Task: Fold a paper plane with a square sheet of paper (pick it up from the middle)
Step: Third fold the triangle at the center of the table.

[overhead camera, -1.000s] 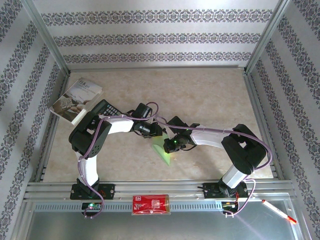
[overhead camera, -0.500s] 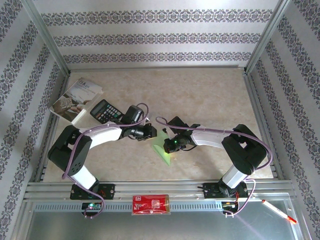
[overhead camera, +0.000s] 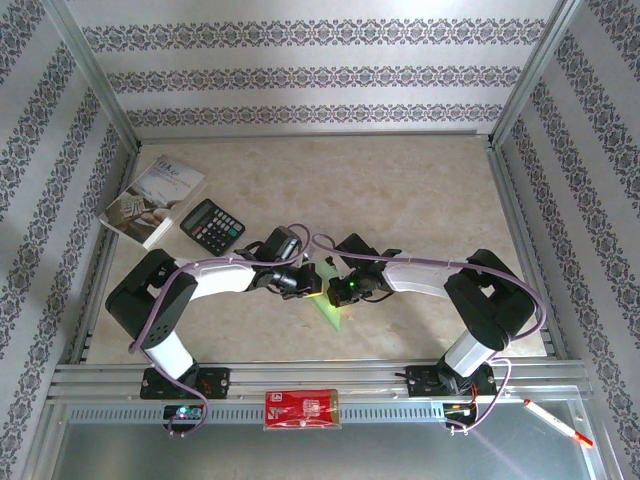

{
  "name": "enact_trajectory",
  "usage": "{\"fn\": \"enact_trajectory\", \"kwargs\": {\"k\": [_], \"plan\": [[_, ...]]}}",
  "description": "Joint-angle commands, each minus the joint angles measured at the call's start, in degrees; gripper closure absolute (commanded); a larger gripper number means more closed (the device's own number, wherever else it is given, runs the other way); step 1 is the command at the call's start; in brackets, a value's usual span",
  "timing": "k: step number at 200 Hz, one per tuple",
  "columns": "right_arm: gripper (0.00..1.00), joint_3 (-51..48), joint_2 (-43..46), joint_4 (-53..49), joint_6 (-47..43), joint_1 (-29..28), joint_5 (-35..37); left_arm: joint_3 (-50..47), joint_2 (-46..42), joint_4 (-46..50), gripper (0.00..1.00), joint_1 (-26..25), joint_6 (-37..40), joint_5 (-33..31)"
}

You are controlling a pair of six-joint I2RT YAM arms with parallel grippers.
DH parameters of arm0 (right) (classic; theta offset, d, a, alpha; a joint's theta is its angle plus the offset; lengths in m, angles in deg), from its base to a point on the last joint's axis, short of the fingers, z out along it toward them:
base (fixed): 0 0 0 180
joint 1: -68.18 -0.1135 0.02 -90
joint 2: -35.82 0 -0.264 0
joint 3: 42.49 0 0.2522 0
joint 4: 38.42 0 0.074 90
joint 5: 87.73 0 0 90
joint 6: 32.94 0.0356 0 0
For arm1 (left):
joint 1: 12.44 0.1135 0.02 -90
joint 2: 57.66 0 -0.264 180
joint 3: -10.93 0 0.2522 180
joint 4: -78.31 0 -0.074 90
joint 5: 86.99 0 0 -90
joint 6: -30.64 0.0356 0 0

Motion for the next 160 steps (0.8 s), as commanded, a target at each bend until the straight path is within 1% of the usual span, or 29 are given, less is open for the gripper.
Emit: {"fn": "enact_trajectory", "kwargs": {"k": [1,70,160], "plan": [[0.97,-1.8,-1.4,-1.4,-0.2,-0.8,1.9,-0.4,0.9,-1.4,0.96,-0.8,-0.9,0.6],[0.97,-1.6,-1.6,-1.7,-0.3,-0.8,1.9,-0.7,1.5,3.2,0.96,-0.7,3.1,-1.8],[0.97,-1.7,-2.0,-1.6,-0.3,-1.3,1.7,-2.7,1.7,5.1,0.96,-0.4,4.8,-2.8]]}}
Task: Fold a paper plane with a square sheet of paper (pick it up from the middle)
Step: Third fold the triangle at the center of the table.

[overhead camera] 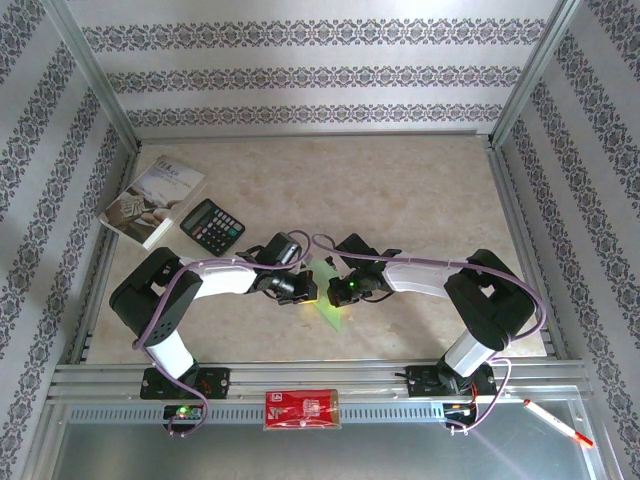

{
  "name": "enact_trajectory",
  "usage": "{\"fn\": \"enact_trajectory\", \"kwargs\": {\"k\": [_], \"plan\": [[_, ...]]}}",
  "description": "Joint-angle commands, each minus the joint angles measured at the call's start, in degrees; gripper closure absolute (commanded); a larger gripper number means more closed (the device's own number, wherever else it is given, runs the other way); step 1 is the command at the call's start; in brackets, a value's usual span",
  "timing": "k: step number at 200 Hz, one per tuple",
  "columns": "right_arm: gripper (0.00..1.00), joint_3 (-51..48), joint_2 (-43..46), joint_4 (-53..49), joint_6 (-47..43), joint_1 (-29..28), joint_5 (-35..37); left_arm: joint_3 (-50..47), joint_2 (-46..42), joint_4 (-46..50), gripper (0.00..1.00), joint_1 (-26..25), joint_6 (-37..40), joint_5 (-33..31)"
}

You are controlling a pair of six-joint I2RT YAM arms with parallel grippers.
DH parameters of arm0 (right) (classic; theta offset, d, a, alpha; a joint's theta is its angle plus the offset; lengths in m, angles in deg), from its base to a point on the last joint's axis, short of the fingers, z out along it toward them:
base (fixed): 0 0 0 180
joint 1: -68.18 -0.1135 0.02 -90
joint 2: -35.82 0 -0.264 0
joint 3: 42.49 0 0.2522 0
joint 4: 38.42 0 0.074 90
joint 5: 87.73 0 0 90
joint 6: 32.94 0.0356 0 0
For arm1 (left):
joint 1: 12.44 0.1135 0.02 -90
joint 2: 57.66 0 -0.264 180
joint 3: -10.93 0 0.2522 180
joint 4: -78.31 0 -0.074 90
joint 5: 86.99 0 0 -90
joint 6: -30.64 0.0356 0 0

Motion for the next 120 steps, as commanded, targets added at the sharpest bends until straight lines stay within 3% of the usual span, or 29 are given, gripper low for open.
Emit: {"fn": "enact_trajectory", "kwargs": {"k": [1,77,120], "plan": [[0.97,-1.7,-2.0,-1.6,-0.4,-1.3,1.7,-1.2,0.7,2.8,0.96,-0.2,1.7,-1.1],[0.97,-1.6,-2.3,-1.6,-0.6,-1.6,1.8,-2.4,-4.7,-1.3,0.91,-0.3,-0.3,0.8],[0.97,-1.5,-2.4,-1.6,-0.5,-1.6,1.8,-1.5,-0.6,-5.2,0.88,-0.2,-1.8,2.3]]}}
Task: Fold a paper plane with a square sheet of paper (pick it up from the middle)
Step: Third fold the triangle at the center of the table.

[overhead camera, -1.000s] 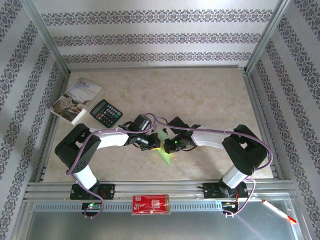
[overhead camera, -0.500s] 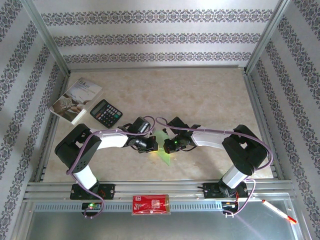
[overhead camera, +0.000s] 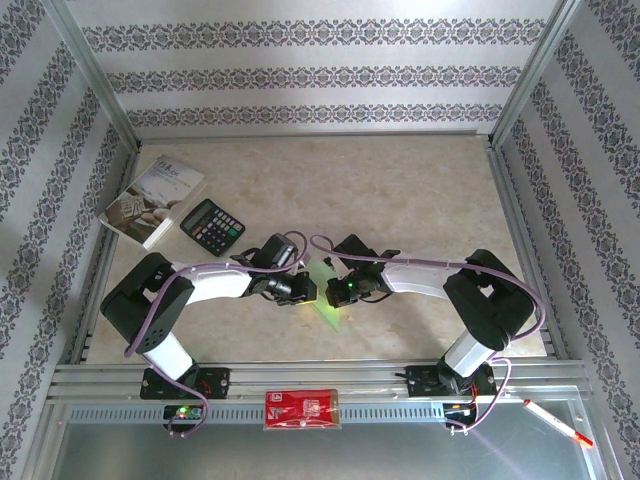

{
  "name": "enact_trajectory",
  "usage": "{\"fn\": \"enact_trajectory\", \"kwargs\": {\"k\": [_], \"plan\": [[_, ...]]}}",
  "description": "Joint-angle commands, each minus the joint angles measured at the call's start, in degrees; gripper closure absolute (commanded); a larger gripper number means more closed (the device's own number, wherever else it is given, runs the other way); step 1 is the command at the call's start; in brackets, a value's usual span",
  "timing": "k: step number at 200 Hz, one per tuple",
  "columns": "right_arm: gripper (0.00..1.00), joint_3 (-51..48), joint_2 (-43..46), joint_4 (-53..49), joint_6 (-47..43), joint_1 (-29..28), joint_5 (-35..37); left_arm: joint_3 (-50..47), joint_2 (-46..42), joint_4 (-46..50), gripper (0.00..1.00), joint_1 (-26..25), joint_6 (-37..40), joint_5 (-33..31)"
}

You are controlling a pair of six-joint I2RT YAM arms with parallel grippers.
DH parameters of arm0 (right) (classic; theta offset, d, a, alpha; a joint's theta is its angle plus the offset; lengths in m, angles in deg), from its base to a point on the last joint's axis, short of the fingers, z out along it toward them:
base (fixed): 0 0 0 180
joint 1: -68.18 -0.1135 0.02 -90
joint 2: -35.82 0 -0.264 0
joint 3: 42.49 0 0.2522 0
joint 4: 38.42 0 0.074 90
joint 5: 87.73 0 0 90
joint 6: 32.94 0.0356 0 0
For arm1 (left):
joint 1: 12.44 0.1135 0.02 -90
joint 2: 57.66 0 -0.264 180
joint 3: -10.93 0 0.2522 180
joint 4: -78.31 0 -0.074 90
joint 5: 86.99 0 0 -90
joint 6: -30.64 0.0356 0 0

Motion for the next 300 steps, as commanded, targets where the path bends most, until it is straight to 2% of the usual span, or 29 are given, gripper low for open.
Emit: {"fn": "enact_trajectory", "kwargs": {"k": [1,45,92,123,161,223,257,300], "plan": [[0.97,-1.5,-2.2,-2.3,-0.5,-0.8,1.5,0.7,2.5,-3.4,0.88,-0.2,-1.3,1.6],[0.97,-1.9,-1.9,-2.3,-0.3,-0.9,1.5,0.7,4.9,-2.5,0.9,0.9,-0.6,-0.5],[0.97,-2.1,-1.9,-2.4,-0.4,-0.8,1.6,-2.2,1.9,0.1,0.91,1.5,0.3,-1.6],[0.97,-2.2,-1.8,-2.5,-0.5,-0.8,1.7,-2.3,-0.6,-4.0,0.89,1.4,-1.7,2.0],[0.97,-2.0,-1.7,-2.6,-0.4,-0.8,1.7,-0.1,1.5,-6.6,0.85,1.3,-2.9,3.7],[0.97,-1.8,-1.9,-2.5,-0.4,-0.8,1.6,2.1,6.4,-4.5,0.84,1.3,-1.4,1.7],[0.97,-2.2,-1.9,-2.7,-0.6,-0.7,1.8,-0.1,5.0,-0.4,0.85,2.3,1.3,-1.7],[0.97,-2.5,-1.9,-3.0,-0.8,-0.6,2.0,-3.7,3.2,0.1,0.86,4.6,1.8,-2.1]]}}
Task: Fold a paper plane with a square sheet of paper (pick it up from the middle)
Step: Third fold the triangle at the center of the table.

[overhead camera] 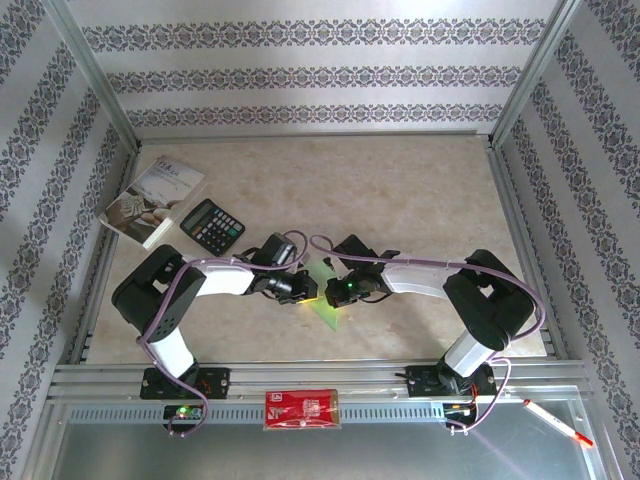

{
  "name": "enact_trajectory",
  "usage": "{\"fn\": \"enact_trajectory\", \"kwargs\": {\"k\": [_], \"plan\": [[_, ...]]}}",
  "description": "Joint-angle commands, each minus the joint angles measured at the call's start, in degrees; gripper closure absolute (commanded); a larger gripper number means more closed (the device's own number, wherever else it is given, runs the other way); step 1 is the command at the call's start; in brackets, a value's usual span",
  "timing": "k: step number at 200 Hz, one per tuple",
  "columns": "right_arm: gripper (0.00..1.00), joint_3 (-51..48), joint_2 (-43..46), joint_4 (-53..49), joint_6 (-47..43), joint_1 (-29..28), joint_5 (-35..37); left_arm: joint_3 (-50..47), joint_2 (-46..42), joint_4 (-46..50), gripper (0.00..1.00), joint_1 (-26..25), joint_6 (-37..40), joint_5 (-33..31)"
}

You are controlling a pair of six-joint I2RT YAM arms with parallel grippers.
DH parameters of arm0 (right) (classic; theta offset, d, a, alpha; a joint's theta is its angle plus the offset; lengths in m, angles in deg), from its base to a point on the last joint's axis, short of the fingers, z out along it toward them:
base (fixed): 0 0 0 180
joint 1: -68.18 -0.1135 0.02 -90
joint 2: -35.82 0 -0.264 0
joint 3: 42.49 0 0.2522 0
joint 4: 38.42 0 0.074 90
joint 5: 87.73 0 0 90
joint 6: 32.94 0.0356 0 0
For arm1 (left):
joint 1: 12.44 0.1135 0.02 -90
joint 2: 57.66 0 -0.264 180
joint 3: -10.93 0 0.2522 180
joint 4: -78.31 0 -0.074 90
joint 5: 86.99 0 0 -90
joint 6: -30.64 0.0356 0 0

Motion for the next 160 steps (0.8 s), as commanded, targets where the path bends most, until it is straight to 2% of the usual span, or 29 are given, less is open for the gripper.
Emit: {"fn": "enact_trajectory", "kwargs": {"k": [1,42,60,83,106,160], "plan": [[0.97,-2.3,-1.9,-3.7,-0.8,-0.6,2.0,-3.0,-0.9,4.6,0.86,2.2,1.9,-3.8],[0.97,-2.3,-1.9,-3.7,-0.7,-0.5,1.8,-4.0,-2.5,4.6,0.86,2.9,2.4,-3.4],[0.97,-2.4,-1.9,-3.6,-0.4,-0.6,1.5,-5.3,-4.8,1.6,0.86,2.7,1.1,-1.3],[0.97,-3.0,-1.6,-3.0,0.6,-0.6,1.5,-6.7,-9.0,-1.5,0.85,-0.1,-0.7,-0.7],[0.97,-3.6,-1.3,-1.7,2.4,-0.5,1.3,-6.2,-8.6,-4.0,0.86,-3.2,-2.7,0.1],[0.97,-3.4,-1.3,2.7,7.8,-2.3,1.0,-6.5,-7.6,-8.3,0.89,-3.9,-7.0,-1.2]]}}
